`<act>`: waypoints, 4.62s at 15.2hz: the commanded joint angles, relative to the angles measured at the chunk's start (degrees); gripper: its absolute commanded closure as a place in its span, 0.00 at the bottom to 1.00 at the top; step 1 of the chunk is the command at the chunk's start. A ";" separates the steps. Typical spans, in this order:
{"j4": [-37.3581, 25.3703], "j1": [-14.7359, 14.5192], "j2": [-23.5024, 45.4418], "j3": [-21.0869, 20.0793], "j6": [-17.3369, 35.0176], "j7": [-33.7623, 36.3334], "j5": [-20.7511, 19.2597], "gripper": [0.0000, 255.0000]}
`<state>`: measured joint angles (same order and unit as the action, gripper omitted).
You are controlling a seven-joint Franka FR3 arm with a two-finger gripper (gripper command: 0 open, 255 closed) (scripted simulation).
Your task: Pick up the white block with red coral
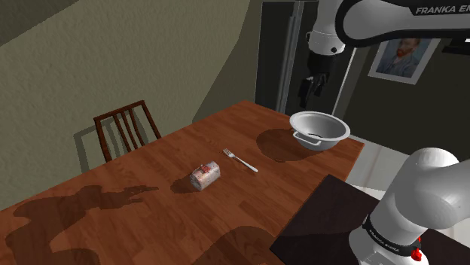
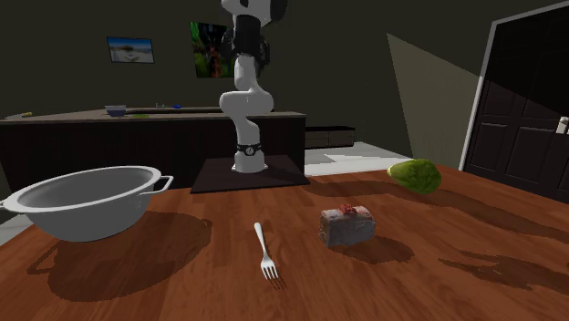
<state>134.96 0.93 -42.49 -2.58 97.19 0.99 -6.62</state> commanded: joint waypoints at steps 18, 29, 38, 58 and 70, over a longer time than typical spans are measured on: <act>-5.17 -4.60 30.46 -3.34 25.63 -1.97 1.80 0.00; -18.31 -7.38 52.54 -6.10 34.65 -2.85 0.15 0.00; -34.55 -10.91 70.92 -7.54 36.75 -3.83 -2.32 0.00; -35.98 -11.81 76.49 -7.02 40.85 -3.31 -3.49 1.00; -37.25 -11.23 71.57 -7.91 34.71 -4.32 -2.17 1.00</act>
<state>97.92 -10.30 29.54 -10.41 132.54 -3.30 -8.90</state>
